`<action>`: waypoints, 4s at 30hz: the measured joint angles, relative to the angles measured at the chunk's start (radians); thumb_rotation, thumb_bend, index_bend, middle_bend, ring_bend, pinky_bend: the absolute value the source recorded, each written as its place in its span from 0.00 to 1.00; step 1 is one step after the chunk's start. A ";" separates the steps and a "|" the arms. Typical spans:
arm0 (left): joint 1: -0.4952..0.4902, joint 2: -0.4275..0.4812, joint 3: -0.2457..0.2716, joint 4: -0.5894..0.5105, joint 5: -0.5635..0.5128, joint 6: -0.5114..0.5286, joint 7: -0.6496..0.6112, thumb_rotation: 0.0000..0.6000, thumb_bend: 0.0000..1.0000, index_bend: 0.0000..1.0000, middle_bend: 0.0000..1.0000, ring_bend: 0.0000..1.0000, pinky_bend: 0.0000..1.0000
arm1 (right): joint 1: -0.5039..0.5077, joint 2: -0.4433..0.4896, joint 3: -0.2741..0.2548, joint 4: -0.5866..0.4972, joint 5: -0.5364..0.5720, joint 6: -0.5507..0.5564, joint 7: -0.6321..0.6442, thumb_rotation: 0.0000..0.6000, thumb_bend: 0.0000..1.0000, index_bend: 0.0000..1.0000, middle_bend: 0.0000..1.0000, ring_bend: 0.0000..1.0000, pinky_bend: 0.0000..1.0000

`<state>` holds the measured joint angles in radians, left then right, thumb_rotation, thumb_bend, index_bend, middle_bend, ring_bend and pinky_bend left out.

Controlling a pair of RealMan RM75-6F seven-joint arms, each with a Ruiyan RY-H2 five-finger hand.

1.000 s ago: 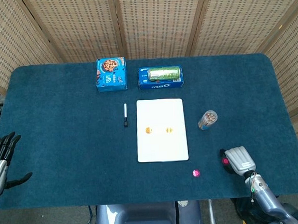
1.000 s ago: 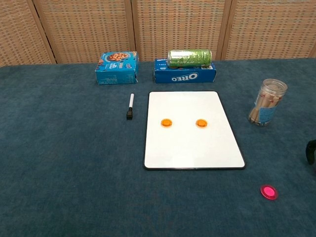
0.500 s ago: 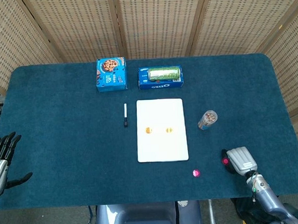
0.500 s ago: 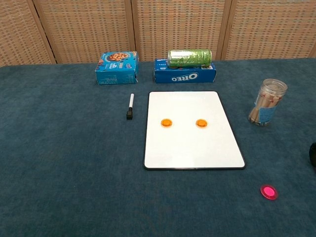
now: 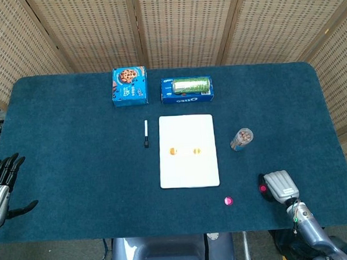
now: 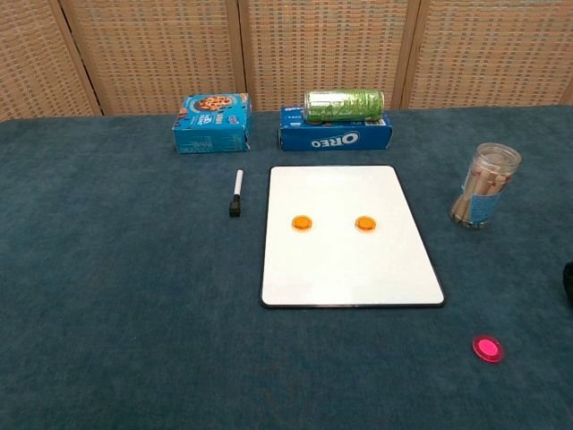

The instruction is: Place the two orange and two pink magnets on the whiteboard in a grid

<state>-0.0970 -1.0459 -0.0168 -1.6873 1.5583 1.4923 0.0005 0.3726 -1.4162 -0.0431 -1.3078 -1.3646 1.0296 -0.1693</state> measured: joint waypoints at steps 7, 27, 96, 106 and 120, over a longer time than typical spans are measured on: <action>0.000 0.001 0.001 -0.001 0.001 -0.001 -0.002 1.00 0.00 0.00 0.00 0.00 0.00 | 0.007 0.014 0.013 -0.037 0.000 -0.005 0.009 1.00 0.36 0.54 0.97 0.94 1.00; -0.007 0.010 -0.008 0.003 -0.019 -0.015 -0.026 1.00 0.00 0.00 0.00 0.00 0.00 | 0.304 -0.045 0.236 -0.325 0.418 -0.127 -0.451 1.00 0.39 0.54 0.97 0.94 1.00; -0.021 0.014 -0.003 -0.002 -0.019 -0.039 -0.027 1.00 0.00 0.00 0.00 0.00 0.00 | 0.192 0.028 -0.135 -0.426 0.110 0.113 -0.297 1.00 0.34 0.42 0.97 0.94 1.00; -0.021 0.013 -0.003 -0.004 -0.020 -0.038 -0.024 1.00 0.00 0.00 0.00 0.00 0.00 | 0.142 -0.026 -0.132 -0.342 0.053 0.107 -0.263 1.00 0.34 0.42 0.97 0.94 1.00; -0.022 0.015 -0.004 -0.002 -0.023 -0.040 -0.026 1.00 0.00 0.00 0.00 0.00 0.00 | 0.113 -0.065 -0.095 -0.285 0.034 0.078 -0.276 1.00 0.34 0.42 0.97 0.94 1.00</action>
<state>-0.1192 -1.0311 -0.0206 -1.6895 1.5358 1.4527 -0.0255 0.4854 -1.4813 -0.1378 -1.5931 -1.3304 1.1080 -0.4453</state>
